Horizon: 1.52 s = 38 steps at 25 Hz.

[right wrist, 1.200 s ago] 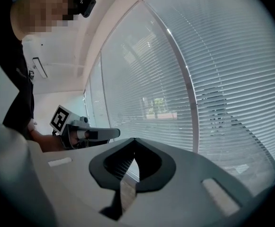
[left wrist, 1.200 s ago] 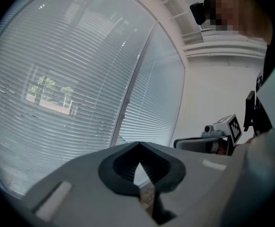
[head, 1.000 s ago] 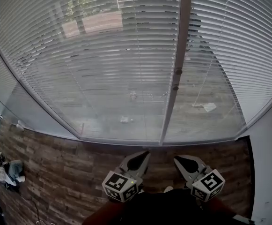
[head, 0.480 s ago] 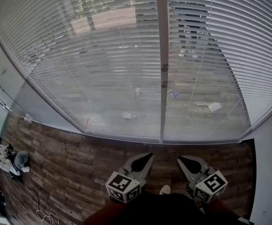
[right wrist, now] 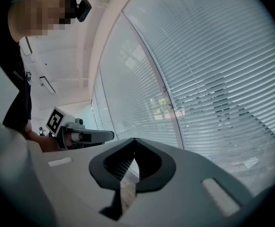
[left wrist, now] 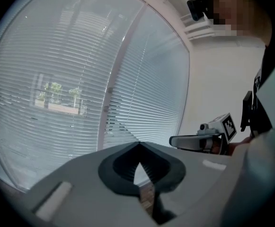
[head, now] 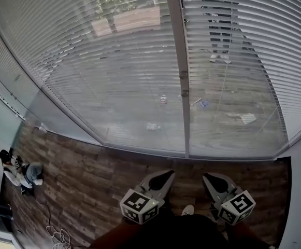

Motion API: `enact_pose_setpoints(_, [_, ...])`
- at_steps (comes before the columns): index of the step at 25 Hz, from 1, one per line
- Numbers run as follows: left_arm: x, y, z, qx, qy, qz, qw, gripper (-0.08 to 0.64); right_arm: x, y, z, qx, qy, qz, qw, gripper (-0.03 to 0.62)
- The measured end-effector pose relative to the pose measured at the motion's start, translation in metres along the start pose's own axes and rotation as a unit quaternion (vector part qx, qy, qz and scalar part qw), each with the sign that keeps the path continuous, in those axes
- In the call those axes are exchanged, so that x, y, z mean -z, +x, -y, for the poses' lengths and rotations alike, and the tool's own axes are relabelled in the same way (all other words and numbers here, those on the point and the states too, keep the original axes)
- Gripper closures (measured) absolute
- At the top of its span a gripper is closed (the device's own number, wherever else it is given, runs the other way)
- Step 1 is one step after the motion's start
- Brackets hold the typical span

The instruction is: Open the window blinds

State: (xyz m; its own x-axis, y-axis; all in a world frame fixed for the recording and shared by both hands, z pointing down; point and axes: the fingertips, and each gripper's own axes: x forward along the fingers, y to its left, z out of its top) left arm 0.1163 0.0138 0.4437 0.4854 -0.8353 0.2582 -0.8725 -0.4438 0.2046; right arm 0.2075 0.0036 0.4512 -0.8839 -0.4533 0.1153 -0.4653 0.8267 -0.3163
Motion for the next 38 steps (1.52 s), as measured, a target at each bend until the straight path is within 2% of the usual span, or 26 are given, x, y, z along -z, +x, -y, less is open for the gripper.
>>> enact_pose_setpoints(8, [-0.013, 0.005, -0.02, -0.002, 0.002, 0.003, 1.0, 0.559, -0.01, 0.02, -0.001, -0.007, -0.006, 0.0, 1.0, 0.566])
enact_pose_setpoints(13, [0.004, 0.011, -0.039, 0.007, 0.0, 0.014, 0.9999, 0.559, 0.007, 0.033, 0.009, 0.01, -0.009, -0.004, 1.0, 0.566])
enact_pose_setpoints(18, [-0.005, 0.02, -0.064, 0.02, 0.006, 0.022, 0.9995, 0.558, 0.002, 0.058, 0.016, 0.022, -0.014, 0.0, 1.0, 0.566])
enact_pose_setpoints(22, [-0.006, 0.031, -0.096, 0.024, 0.009, 0.023, 0.9994, 0.559, 0.005, 0.088, 0.028, 0.029, -0.008, 0.001, 1.0, 0.566])
enact_pose_setpoints(27, [-0.037, 0.033, -0.16, 0.038, 0.003, 0.031, 0.9988, 0.559, -0.023, 0.151, 0.026, 0.047, -0.016, -0.001, 0.999, 0.566])
enact_pose_setpoints(38, [-0.066, 0.033, -0.256, 0.104, 0.02, 0.026, 0.994, 0.559, -0.048, 0.244, 0.019, 0.117, -0.03, 0.013, 0.993, 0.566])
